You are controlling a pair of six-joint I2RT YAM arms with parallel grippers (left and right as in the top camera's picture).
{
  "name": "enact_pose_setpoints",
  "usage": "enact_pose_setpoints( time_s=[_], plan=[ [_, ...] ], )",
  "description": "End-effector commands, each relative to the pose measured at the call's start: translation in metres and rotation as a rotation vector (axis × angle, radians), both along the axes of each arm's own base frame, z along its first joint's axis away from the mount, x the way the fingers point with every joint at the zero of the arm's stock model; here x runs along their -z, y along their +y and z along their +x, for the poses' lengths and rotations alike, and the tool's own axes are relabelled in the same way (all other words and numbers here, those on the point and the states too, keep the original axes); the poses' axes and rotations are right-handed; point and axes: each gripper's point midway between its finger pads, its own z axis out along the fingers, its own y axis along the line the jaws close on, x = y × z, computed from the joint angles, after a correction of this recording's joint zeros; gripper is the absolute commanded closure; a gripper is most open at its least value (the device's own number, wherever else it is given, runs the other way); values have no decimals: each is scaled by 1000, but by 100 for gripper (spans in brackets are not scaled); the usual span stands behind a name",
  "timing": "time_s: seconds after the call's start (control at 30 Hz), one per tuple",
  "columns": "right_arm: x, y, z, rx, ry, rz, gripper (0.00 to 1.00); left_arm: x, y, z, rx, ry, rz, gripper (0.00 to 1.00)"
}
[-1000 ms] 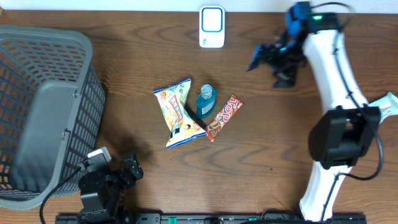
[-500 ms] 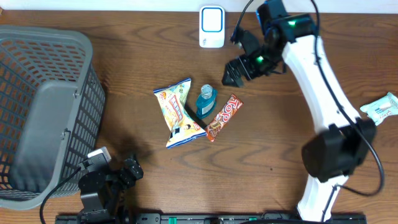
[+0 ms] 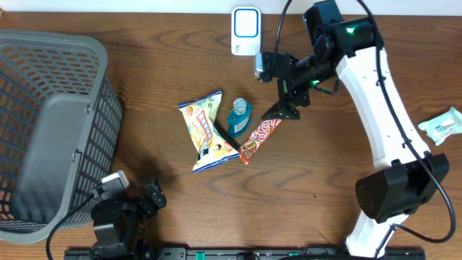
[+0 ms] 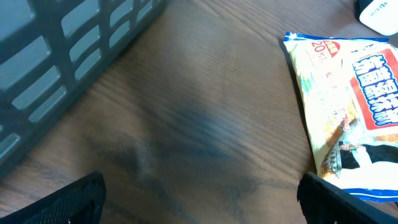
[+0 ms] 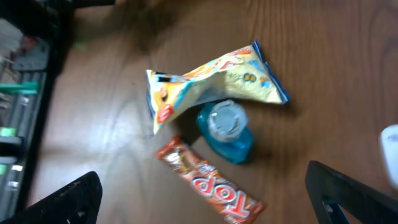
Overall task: Scan the item barcode
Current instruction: 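Bring the right gripper back toward the blue mouthwash bottle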
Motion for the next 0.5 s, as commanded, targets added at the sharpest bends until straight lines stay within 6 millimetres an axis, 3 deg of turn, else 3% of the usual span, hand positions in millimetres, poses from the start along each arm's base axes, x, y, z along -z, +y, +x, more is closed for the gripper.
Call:
enact_pose_setpoints(
  time_s=[0.0,0.13,0.47],
  plan=[
    [16,12,12,-62,-49,15,1,-4,1,0,-1,-11,12,2],
    [25,18,18,-76,-65,11,1,-4,1,0,-1,-11,12,2],
    [78,44,13,-192,-19,-49,1,-4,1,0,-1,-11,12,2]
  ],
)
